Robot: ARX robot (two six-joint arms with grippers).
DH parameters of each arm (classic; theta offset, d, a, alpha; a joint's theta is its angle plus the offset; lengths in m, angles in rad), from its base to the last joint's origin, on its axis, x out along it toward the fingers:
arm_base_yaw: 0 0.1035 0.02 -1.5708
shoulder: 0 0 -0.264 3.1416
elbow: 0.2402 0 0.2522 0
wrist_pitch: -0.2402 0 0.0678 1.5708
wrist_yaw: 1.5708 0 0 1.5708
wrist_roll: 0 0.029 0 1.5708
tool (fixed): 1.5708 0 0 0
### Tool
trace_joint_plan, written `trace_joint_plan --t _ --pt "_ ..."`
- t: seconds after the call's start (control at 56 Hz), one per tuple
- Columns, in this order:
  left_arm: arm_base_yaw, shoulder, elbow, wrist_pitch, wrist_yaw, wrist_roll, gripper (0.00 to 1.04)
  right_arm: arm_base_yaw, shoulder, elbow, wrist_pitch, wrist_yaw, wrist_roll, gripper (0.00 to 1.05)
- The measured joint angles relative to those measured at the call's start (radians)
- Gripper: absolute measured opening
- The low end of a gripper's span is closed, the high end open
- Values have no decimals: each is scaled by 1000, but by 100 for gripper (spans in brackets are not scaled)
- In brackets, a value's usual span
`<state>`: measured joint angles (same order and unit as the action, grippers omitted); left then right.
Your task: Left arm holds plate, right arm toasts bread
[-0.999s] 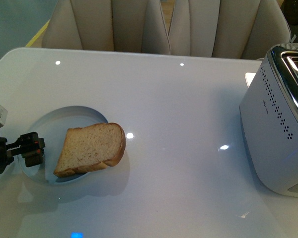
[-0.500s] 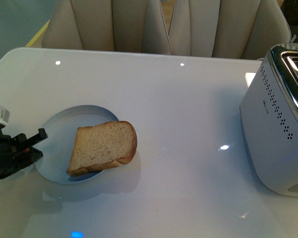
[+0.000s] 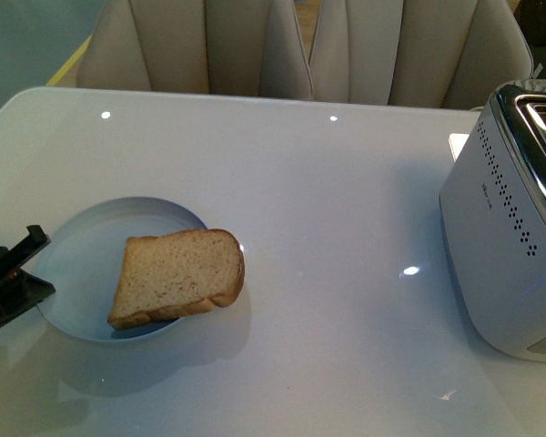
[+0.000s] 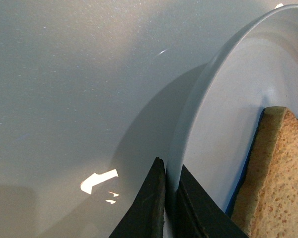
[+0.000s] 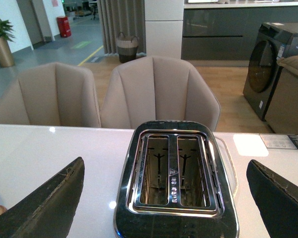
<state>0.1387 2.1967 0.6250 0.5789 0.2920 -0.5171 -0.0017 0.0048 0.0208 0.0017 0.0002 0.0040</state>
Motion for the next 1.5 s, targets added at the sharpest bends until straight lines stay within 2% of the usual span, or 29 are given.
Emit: trace_joint_plan --t 0.178,0.393,0.767,1.285,1.499 --pt "7 -132 -39 -46 20 -33 3 0 0 0 0 0 0 96" --pt "-37 -357 -42 -210 17 -101 3 0 0 0 0 0 0 96" --pt "-245 -567 76 -419 -62 -175 3 0 0 0 0 0 0 96" --pt "-561 -602 248 -570 -176 -281 3 0 0 0 0 0 0 96" --pt "-642 -615 304 -615 -214 -305 3 0 0 0 0 0 0 96"
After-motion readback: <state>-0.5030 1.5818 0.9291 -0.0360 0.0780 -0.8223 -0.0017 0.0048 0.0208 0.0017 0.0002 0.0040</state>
